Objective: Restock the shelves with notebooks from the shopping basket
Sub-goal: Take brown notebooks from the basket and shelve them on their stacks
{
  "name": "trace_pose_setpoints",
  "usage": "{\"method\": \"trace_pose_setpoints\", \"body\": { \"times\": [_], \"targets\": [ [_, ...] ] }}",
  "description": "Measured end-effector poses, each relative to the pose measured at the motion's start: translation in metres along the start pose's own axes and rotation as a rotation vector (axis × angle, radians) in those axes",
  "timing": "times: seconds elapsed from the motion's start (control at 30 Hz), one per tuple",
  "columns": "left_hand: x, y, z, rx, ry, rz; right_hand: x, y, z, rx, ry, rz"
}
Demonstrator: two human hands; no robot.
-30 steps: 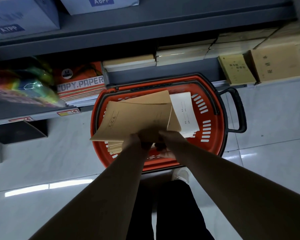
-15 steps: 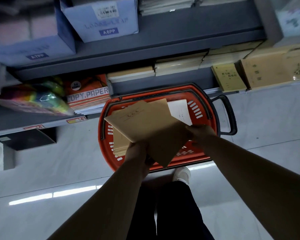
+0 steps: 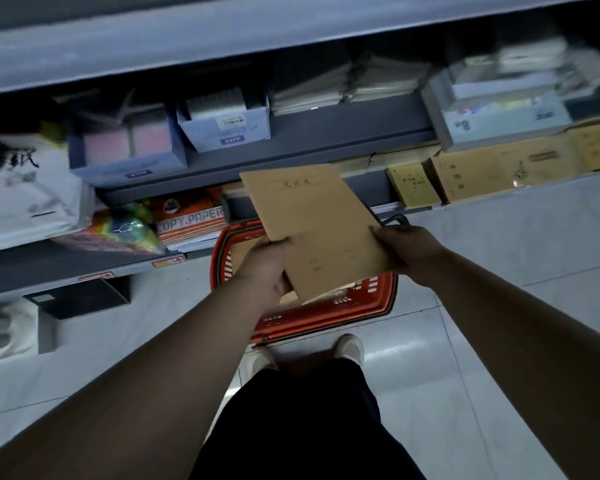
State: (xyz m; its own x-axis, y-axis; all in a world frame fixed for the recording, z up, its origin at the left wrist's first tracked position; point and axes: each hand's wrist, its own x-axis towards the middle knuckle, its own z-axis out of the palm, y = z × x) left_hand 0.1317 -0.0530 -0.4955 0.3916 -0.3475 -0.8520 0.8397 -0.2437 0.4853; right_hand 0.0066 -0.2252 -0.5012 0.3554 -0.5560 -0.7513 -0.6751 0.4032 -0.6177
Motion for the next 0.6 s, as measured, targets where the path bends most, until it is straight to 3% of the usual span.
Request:
{"method": "trace_pose_setpoints", "body": {
  "times": [0.23,0.4,0.6],
  "targets": [
    [-0.061,0.049,0.013,0.103,-0.105,0.152,-0.059,-0.027,-0.015,0.044,0.017,-0.151],
    [-0.100,0.082,0.026,0.116,-0.073,0.192,-0.091,-0.054,-0.025,0.074,0.050,-0.224],
    [-0.141,0.104,0.038,0.061,-0.173,0.198,-0.129,-0.085,-0.039,0.061,0.124,-0.402]
  ]
}}
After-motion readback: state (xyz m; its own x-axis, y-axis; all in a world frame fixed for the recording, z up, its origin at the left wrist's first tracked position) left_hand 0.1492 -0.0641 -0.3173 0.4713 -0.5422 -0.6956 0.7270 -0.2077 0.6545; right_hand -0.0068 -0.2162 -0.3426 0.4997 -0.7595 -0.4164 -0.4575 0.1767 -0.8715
